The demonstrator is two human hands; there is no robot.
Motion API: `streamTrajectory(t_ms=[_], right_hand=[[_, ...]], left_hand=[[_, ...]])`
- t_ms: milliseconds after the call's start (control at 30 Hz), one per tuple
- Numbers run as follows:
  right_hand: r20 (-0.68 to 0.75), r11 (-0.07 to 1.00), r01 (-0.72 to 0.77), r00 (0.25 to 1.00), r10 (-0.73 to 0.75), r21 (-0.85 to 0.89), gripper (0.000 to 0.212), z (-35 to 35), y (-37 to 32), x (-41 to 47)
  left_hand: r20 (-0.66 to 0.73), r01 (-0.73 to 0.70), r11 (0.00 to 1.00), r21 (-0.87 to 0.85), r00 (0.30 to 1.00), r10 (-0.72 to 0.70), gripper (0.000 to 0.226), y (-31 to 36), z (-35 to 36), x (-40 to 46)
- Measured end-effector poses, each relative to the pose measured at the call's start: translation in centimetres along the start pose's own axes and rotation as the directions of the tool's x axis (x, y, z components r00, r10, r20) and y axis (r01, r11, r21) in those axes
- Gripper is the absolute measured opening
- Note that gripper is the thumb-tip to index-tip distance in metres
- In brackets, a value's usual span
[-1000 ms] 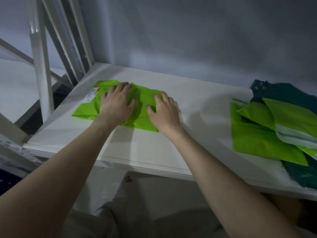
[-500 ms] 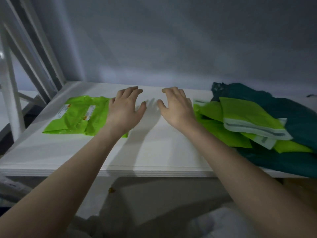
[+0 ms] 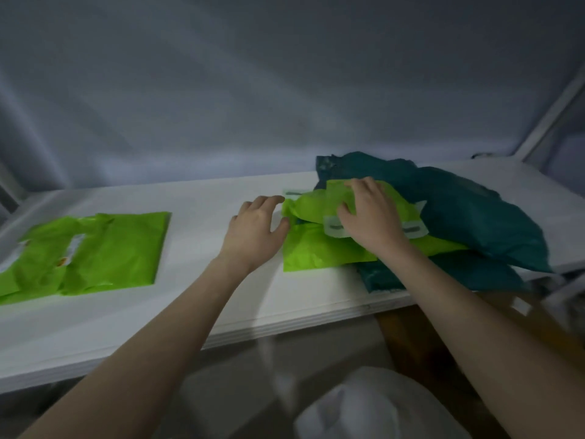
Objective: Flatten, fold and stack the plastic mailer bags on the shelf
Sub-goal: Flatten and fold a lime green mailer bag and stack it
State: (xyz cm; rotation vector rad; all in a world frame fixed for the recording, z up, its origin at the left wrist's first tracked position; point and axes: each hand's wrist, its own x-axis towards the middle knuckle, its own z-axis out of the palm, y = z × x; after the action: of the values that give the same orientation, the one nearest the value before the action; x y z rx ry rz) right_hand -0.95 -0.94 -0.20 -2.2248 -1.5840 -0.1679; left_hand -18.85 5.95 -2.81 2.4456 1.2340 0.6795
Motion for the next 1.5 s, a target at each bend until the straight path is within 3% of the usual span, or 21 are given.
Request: streamTrajectory(t_ms=[200, 400, 467, 633, 733, 900, 1033, 1233, 1367, 1500], right_hand=[[0.055, 0.974, -0.226, 0.972, 0.226, -0.010, 0.039, -1.3, 5.9, -0.2], [0.126, 0.921, -0.387, 0.917, 0.379, 0.044, 0.037, -1.0, 9.4, -0.1], [0.133, 0.910, -0.404, 0.910, 0.391, 0.087, 0.035, -0.8, 9.9, 0.0], [0.091, 0.886, -0.401, 0.916, 0.391, 0.233, 0.029, -0.9, 10.4, 0.3], [0.047, 0.884, -0.362, 0.930, 0.365, 0.296, 0.031, -1.4, 9.9, 0.3], [-0.031, 0.899, -0.260, 0.957, 0.289, 0.353, 0.031, -2.1, 8.0, 0.7], [0.004, 0.898, -0.234, 0.968, 0.250, 0.372, 0.031, -2.7, 6.3, 0.8], [0.128, 0.909, -0.196, 0.979, 0.159, 0.369, 0.034, -2.8, 2.8, 0.3], [0.060, 0.899, -0.181, 0.983, 0.171, 0.398, 0.037, -1.9, 1.4, 0.1], [-0.033, 0.933, 0.048, 0.999, -0.039, 0.356, 0.057, -2.3, -0.7, 0.3]], left_hand=[[0.098, 0.014, 0.990, -0.142, 0.995, 0.000, 0.042, 4.4, 3.9, 2.8], [0.255, 0.251, 0.919, -0.303, 0.951, -0.176, 0.038, 7.0, 6.0, 5.8], [0.298, 0.339, 0.837, -0.431, 0.928, -0.222, 0.037, 7.3, 6.6, 6.3], [0.444, 0.514, 0.481, -0.710, 0.857, -0.260, 0.044, 8.0, 6.9, 6.8], [0.454, 0.516, 0.404, -0.755, 0.857, -0.245, 0.047, 8.7, 6.1, 6.8], [0.341, 0.408, 0.425, -0.808, 0.912, -0.228, 0.062, 8.0, 3.3, 6.8], [0.255, 0.311, 0.423, -0.851, 0.949, -0.185, 0.043, 6.5, 0.5, 6.4], [0.191, 0.250, 0.448, -0.858, 0.966, -0.173, 0.045, 3.7, -3.7, 5.2], [0.164, 0.235, 0.477, -0.847, 0.969, -0.185, 0.046, 2.8, -5.1, 4.1], [0.114, 0.160, 0.562, -0.811, 0.987, -0.117, 0.055, 1.9, -5.9, 3.1]])
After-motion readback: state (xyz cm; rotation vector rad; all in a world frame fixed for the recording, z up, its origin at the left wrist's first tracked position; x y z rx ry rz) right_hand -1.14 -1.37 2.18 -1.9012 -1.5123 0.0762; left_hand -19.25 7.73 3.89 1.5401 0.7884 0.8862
